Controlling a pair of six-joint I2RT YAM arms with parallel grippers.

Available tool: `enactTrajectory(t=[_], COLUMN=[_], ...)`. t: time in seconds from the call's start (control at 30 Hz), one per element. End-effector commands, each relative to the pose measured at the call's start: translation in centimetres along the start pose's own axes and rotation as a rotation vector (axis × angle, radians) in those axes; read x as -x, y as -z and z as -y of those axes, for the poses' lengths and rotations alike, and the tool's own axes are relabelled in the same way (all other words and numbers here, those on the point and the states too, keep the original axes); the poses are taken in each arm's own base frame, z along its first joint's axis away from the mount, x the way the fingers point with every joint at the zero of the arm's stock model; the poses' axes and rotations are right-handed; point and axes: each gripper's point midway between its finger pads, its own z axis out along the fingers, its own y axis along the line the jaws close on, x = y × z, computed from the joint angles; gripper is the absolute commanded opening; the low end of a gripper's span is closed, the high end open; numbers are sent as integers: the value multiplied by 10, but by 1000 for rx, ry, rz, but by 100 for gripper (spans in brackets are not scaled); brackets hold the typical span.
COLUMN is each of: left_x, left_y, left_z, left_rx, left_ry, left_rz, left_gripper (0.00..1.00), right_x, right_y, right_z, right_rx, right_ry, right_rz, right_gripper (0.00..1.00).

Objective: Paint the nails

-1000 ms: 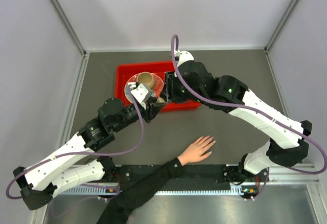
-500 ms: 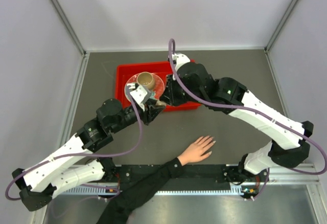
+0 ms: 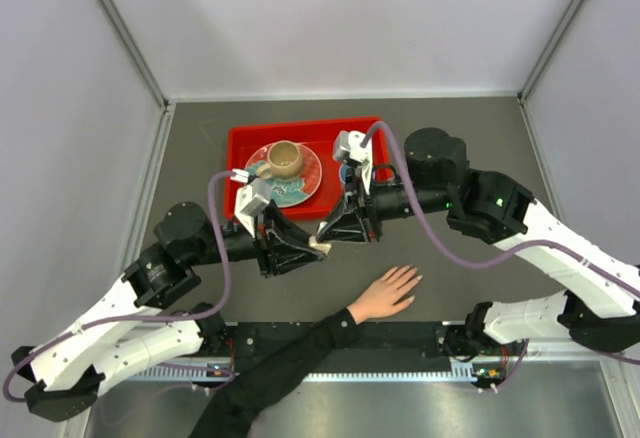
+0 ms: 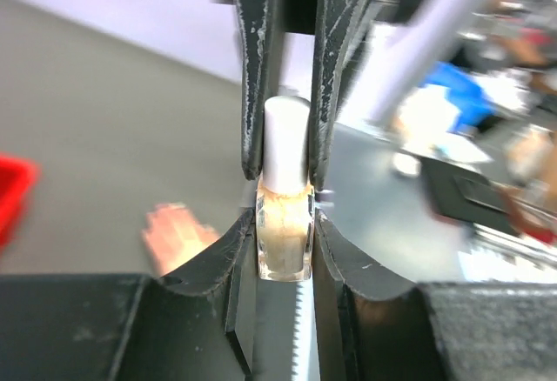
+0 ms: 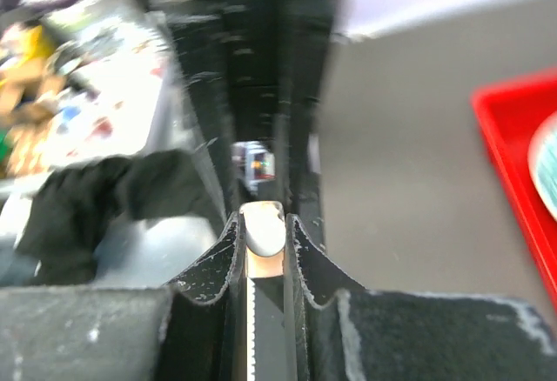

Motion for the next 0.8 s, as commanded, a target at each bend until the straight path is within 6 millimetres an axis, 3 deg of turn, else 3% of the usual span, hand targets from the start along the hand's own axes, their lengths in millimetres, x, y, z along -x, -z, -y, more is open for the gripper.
enactTrajectory(t=[0.0, 0.1, 0.3, 0.33, 0.37, 0.4, 0.47, 0.5, 0.53, 0.63, 0.7, 0.77], left_x=[40, 45, 48, 46, 48, 50, 49, 50, 53, 52, 51, 45], left_y=[7, 5, -5, -5, -6, -7, -6, -6, -2, 2, 3, 4], left_z=[57, 60, 39, 32, 25, 13, -11, -21, -42, -71, -83, -93], left_rx=[-232, -242, -142, -110, -75, -8, 112, 161, 270, 400, 445, 476], left_ry=[35, 51, 27, 22, -18, -36, -85, -109, -151, -225, -256, -300], left_rz=[46, 37, 41, 41, 44, 54, 54, 58, 74, 80, 98, 101], left_gripper=[0, 0, 0, 0, 0, 0, 0, 0, 0, 0, 0, 0], right_x=[13, 14, 23, 24, 25, 26, 25, 27, 28, 27, 28, 36], right_y=[10, 11, 8, 6, 8, 9, 14, 20, 25, 42, 48, 45], right_z=[-51, -45, -21, -10, -2, 13, 25, 44, 50, 80, 95, 97], right_rx=[303, 274, 116, 44, -13, -104, -196, -313, -371, -598, -718, -731], right_ry=[203, 250, 215, 165, 134, 106, 35, -4, -69, -227, -327, -366], right_rz=[41, 49, 70, 65, 63, 66, 65, 87, 107, 146, 154, 170], right_gripper=[0, 0, 1, 10, 40, 54, 74, 78, 81, 85, 81, 74])
